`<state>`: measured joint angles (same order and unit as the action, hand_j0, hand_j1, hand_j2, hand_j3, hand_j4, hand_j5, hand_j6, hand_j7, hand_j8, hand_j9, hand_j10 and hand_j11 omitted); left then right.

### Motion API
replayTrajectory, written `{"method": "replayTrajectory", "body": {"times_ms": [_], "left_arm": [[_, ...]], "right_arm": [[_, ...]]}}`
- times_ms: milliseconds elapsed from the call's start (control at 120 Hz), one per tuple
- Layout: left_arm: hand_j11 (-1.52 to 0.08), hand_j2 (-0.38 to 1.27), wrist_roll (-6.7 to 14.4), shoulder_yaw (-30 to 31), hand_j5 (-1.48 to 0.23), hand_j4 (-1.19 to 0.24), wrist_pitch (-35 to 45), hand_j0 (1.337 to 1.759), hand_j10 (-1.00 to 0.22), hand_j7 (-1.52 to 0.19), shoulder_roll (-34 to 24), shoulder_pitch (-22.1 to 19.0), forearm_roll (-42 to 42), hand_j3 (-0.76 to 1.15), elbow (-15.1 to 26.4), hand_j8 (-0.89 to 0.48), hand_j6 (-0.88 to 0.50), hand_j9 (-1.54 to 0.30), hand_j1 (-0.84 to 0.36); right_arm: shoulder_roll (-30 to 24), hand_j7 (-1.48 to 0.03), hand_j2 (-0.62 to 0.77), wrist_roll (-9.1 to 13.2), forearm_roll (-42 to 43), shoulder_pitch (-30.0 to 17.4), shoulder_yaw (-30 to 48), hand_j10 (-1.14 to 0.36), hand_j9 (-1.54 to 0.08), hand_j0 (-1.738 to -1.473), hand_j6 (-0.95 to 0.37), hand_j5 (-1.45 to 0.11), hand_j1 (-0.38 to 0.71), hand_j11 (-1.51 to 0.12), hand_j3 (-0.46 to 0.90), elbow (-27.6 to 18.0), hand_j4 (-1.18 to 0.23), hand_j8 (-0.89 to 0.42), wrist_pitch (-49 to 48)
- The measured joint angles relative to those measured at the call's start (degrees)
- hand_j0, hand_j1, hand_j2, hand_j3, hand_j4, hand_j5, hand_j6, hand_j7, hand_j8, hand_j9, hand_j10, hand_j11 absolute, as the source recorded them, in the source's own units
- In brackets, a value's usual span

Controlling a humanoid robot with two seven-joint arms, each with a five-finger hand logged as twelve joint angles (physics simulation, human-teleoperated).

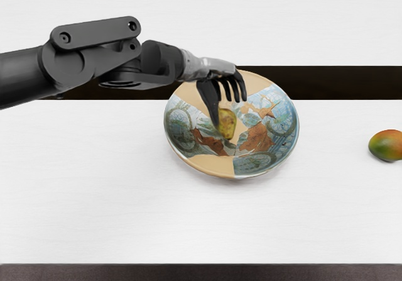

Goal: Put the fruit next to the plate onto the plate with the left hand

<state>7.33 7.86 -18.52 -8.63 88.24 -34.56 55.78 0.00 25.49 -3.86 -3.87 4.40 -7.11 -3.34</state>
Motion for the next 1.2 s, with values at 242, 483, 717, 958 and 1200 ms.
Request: {"method": "replayTrajectory", "body": {"times_ms": [242,483,717,958,1200], "left_arm": [[-0.22,0.12,-0.15,-6.65,-0.23,-0.17,-4.83,1.658,-0.17,-0.22,-5.00,-2.17,4.94,0.00,0.17,-0.14,-0.15,-0.22,0.16],[-0.09,0.04,-0.19,-12.39,-0.09,-0.07,-15.33,1.658,-0.07,-0.09,-15.81,-6.42,23.03,0.00,0.34,-0.06,-0.06,-0.09,0.27],[-0.05,0.02,-0.21,-12.99,-0.05,-0.04,-16.36,1.658,-0.04,-0.05,-19.74,-9.11,26.55,0.00,0.49,-0.03,-0.03,-0.05,0.31],[-0.03,0.01,-0.20,-13.00,-0.03,-0.03,-16.48,1.658,-0.03,-0.03,-27.62,-14.50,26.91,0.00,0.48,-0.02,-0.03,-0.03,0.32],[-0.03,0.01,-0.26,-13.10,-0.03,-0.02,-16.49,1.658,-0.02,-0.03,-31.27,-15.39,26.99,0.00,0.52,-0.02,-0.02,-0.03,0.32]], "right_arm": [[0.00,0.00,0.00,0.00,0.00,0.00,0.00,0.00,0.00,-1.658,0.00,0.00,-0.35,0.00,0.00,0.00,0.00,0.00,0.00],[0.00,0.00,0.00,0.00,0.02,0.00,0.00,0.00,0.00,-1.658,0.00,0.00,-0.35,0.00,0.00,0.00,0.00,0.00,0.00],[0.00,0.00,0.00,0.00,0.00,0.00,0.00,0.00,0.00,-1.658,0.00,0.00,-0.35,0.00,0.00,-0.01,0.00,0.00,0.00],[0.00,0.00,0.00,0.00,-0.01,0.00,0.00,0.00,0.00,-1.658,0.00,0.00,-0.35,0.00,0.00,-0.01,0.00,0.00,0.00],[0.00,0.00,0.00,0.00,0.00,0.00,0.00,0.00,0.00,-1.658,0.00,0.00,-0.35,0.00,0.00,0.00,0.00,0.00,0.00]]}}
